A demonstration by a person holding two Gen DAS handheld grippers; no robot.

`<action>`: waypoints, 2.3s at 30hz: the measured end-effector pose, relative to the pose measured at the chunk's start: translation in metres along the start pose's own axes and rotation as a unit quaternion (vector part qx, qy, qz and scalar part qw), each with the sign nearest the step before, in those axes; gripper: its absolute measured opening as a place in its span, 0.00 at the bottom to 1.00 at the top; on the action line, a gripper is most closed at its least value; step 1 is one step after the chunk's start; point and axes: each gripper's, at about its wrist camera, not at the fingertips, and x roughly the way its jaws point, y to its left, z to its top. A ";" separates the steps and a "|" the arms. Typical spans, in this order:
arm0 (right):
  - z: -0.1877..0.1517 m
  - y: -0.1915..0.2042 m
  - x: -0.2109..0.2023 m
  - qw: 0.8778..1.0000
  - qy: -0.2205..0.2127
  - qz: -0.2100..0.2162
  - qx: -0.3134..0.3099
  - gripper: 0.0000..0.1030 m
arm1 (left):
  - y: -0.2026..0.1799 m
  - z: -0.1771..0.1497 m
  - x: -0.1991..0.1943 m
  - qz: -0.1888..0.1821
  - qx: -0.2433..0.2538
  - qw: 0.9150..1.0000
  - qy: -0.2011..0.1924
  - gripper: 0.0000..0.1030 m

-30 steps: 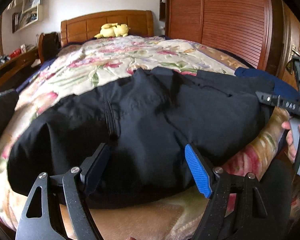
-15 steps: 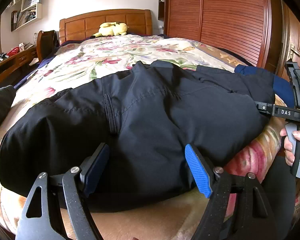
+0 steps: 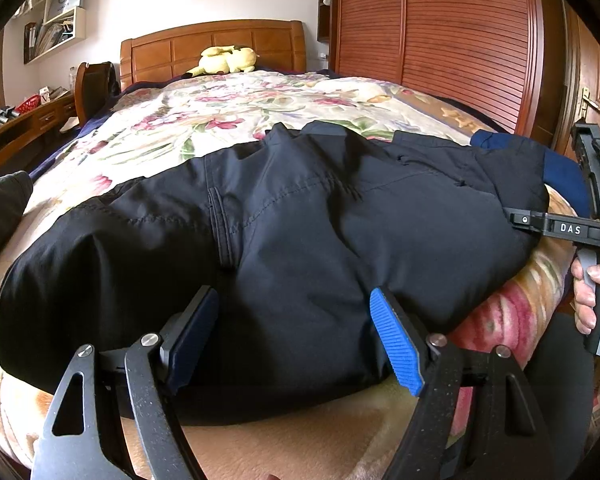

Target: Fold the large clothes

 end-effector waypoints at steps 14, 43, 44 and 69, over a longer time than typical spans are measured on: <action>0.027 0.020 -0.040 0.995 -0.086 0.047 -0.023 0.22 | 0.000 0.001 0.000 -0.003 0.000 1.000 0.005 0.77; 0.038 0.301 0.060 0.935 -0.005 0.212 -0.285 0.25 | 0.186 -0.022 -0.145 0.159 -0.124 0.976 -0.079 0.77; 0.033 0.306 0.064 0.935 -0.003 0.205 -0.290 0.27 | 0.188 -0.024 -0.146 0.160 -0.125 0.976 -0.078 0.77; 0.059 0.216 0.043 0.970 -0.064 0.116 -0.204 0.69 | 0.121 0.063 -0.120 0.068 -0.047 0.991 -0.109 0.77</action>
